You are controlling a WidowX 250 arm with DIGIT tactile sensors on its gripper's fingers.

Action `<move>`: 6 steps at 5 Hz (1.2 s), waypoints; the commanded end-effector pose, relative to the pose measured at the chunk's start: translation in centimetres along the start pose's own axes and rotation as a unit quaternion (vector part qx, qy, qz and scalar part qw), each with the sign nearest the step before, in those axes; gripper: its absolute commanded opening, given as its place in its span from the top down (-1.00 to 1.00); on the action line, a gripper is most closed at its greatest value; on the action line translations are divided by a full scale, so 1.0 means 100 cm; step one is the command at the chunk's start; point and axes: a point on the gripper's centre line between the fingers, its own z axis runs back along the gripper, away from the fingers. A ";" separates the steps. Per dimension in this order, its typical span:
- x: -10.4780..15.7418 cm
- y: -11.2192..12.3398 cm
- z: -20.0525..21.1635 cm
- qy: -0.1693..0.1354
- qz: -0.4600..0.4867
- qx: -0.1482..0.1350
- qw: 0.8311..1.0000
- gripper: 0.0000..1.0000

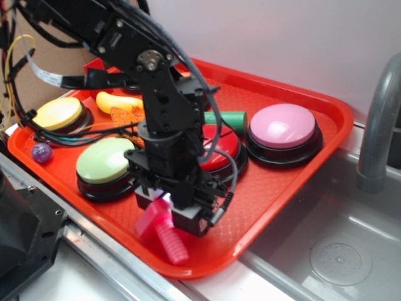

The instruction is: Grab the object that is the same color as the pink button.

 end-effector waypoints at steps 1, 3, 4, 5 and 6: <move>0.009 0.019 0.049 -0.031 -0.039 -0.003 0.999 1.00; 0.030 0.073 0.114 -0.069 -0.074 -0.017 0.995 1.00; 0.033 0.104 0.141 -0.097 -0.071 -0.002 0.993 1.00; 0.038 0.123 0.157 -0.120 -0.066 0.014 0.990 1.00; 0.045 0.132 0.165 -0.123 -0.054 0.037 0.990 1.00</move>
